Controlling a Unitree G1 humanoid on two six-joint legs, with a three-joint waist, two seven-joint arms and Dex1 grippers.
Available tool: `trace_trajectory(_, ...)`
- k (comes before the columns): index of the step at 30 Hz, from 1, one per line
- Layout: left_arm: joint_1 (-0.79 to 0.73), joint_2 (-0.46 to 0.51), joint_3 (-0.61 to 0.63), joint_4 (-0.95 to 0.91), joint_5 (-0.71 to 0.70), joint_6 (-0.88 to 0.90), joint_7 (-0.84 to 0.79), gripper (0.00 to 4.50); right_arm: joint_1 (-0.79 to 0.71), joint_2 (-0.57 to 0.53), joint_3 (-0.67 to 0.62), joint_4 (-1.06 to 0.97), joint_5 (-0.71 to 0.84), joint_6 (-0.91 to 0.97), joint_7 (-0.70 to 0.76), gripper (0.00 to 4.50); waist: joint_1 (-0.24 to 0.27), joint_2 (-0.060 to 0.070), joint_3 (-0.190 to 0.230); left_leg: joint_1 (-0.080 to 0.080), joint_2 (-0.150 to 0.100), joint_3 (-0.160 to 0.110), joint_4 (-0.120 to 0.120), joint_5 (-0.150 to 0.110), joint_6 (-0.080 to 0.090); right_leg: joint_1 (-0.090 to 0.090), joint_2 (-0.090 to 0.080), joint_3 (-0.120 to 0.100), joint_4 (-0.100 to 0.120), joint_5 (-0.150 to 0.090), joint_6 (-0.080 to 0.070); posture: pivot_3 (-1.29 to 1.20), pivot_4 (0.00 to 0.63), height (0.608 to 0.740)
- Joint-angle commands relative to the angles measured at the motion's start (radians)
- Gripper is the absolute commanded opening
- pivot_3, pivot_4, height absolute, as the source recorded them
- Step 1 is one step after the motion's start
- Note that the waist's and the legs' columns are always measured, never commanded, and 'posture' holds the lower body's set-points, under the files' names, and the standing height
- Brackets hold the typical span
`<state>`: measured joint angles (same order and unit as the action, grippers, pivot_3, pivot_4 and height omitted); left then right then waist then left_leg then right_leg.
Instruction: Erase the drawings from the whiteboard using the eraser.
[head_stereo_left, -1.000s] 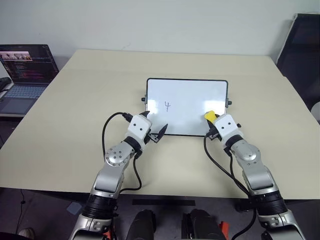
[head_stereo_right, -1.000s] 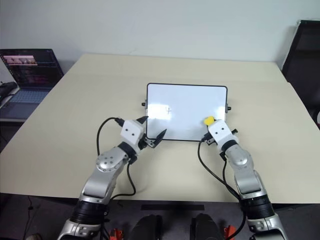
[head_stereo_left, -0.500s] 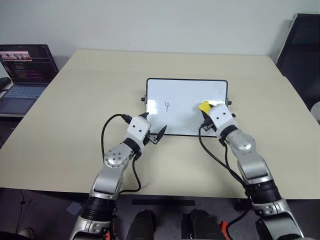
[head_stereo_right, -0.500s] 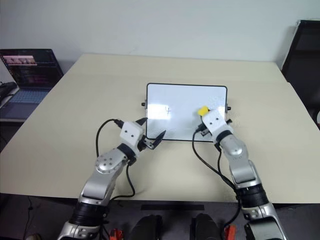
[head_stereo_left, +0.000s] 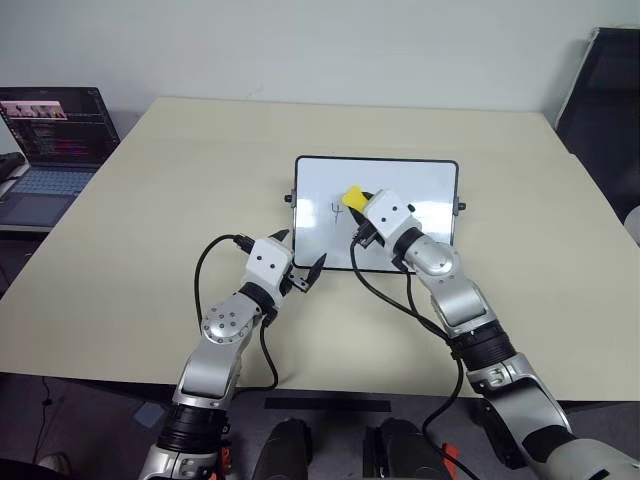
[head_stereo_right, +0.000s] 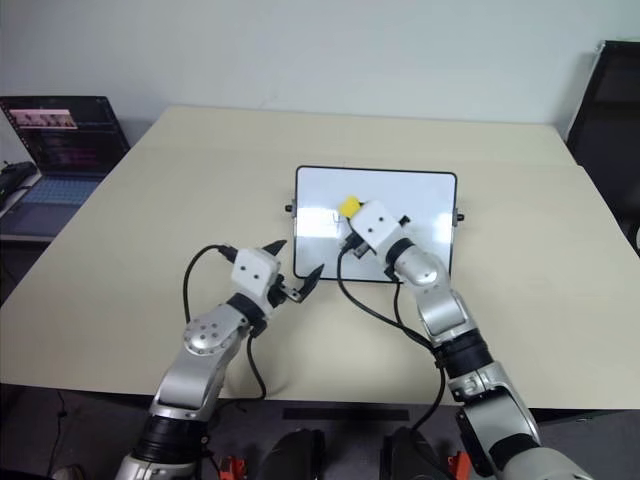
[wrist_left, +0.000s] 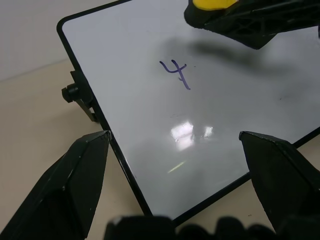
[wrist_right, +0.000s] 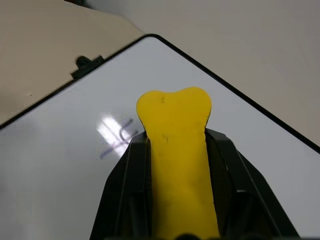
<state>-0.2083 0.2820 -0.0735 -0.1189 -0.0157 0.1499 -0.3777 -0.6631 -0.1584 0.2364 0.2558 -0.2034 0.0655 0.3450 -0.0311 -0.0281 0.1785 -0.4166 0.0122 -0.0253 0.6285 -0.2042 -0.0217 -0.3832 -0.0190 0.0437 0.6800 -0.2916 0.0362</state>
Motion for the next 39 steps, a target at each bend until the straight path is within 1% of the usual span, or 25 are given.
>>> trace_trajectory(1, -0.006, 0.01, 0.017, -0.045, 0.007, -0.006, 0.014, 4.5, -0.056, 0.003, -0.011, 0.029, 0.01, -0.047, -0.002, 1.14, 0.0, 0.0, 0.0, 0.0, 0.0, 0.0, 0.0, 0.0, 0.0, 0.0, 0.0, 0.0, 0.0, 0.0, 0.0, 0.0, 0.15, 0.74)
trace_trajectory(9, -0.036, 0.021, 0.025, -0.019, 0.003, -0.011, 0.024, 4.5, -0.161, 0.008, -0.013, 0.174, -0.007, -0.09, -0.027, 1.14, 0.0, 0.0, 0.0, 0.0, 0.0, 0.0, 0.0, 0.0, 0.0, 0.0, 0.0, 0.0, 0.0, 0.0, 0.0, 0.0, 0.15, 0.74)
trace_trajectory(17, -0.031, 0.031, 0.025, 0.001, 0.009, -0.02, 0.032, 4.5, -0.236, 0.022, -0.01, 0.283, -0.011, -0.117, -0.049, 1.14, -0.001, 0.0, 0.0, 0.0, 0.0, 0.0, 0.0, 0.0, 0.0, -0.001, -0.001, 0.0, 0.0, 0.0, 0.0, 0.0, 0.15, 0.74)
trace_trajectory(26, -0.036, 0.039, 0.03, -0.005, 0.012, -0.01, 0.044, 4.5, -0.29, 0.053, 0.026, 0.363, -0.039, -0.076, -0.028, 1.14, -0.001, 0.0, 0.0, 0.0, 0.0, 0.0, 0.0, 0.0, 0.0, -0.001, -0.001, 0.0, 0.001, 0.0, 0.0, 0.0, 0.15, 0.74)
trace_trajectory(29, -0.039, 0.04, 0.032, -0.01, 0.013, -0.005, 0.047, 4.5, -0.286, 0.051, 0.041, 0.369, -0.054, -0.051, -0.016, 1.14, -0.001, 0.0, 0.0, 0.0, 0.0, 0.0, 0.0, 0.0, 0.0, -0.001, -0.001, 0.0, 0.001, 0.0, 0.0, 0.0, 0.15, 0.74)
trace_trajectory(36, -0.041, 0.035, 0.039, -0.021, 0.015, 0.005, 0.053, 4.5, -0.242, 0.046, 0.068, 0.303, -0.08, 0.032, 0.015, 1.14, -0.001, 0.001, 0.0, 0.0, 0.0, 0.0, 0.0, 0.0, 0.0, -0.001, -0.001, 0.0, 0.001, 0.0, 0.0, 0.0, 0.15, 0.74)
trace_trajectory(39, -0.044, 0.033, 0.038, -0.023, 0.014, 0.01, 0.053, 4.5, -0.247, 0.044, 0.065, 0.296, -0.087, 0.05, 0.015, 1.14, -0.001, 0.001, 0.0, 0.0, 0.0, 0.0, 0.0, 0.0, 0.0, -0.001, -0.001, 0.0, 0.001, 0.0, -0.001, 0.0, 0.15, 0.74)
